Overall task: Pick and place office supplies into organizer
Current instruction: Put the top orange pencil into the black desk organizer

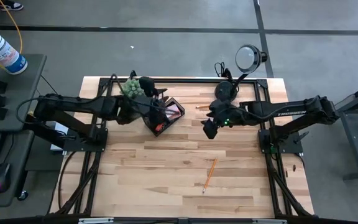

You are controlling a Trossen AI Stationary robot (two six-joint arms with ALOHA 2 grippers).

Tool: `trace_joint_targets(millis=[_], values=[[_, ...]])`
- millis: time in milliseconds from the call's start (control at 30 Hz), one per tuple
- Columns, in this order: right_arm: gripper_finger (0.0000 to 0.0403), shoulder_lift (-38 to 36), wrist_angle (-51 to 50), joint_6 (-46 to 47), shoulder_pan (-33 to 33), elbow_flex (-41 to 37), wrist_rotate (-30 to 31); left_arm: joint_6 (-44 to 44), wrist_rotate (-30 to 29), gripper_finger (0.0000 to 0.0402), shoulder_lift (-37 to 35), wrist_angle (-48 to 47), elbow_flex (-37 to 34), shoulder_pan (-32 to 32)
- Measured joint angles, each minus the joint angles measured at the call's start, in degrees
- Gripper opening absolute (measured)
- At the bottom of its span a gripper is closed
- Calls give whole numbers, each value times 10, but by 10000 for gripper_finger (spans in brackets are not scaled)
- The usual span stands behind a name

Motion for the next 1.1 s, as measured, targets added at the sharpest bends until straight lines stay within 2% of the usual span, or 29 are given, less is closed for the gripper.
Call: trace_joint_targets(millis=[200, 400, 467, 567, 700, 833, 967, 1100], values=[[216, 0, -102, 92, 4, 0, 41, -172, 46, 138, 1, -50, 2, 1], [216, 0, -129, 87, -1, 0, 47, -303, 118, 138, 1, -151, 2, 1], [216, 3, -109, 61, -7, 0, 29, -343, 142, 138, 1, -185, 2, 1], [216, 23, -78, 17, -20, 0, -31, -392, 186, 138, 1, -231, 2, 1], [216, 76, -47, -16, -39, 0, -76, -399, 259, 138, 10, -253, 2, 0], [216, 134, -5, -66, -62, 0, -100, -358, 325, 138, 15, -257, 2, -8], [216, 181, -4, -95, -96, 20, -148, -327, 338, 138, 17, -260, 1, -38], [216, 224, -40, -196, -136, 71, -213, -324, 319, 138, 15, -260, 1, -57]])
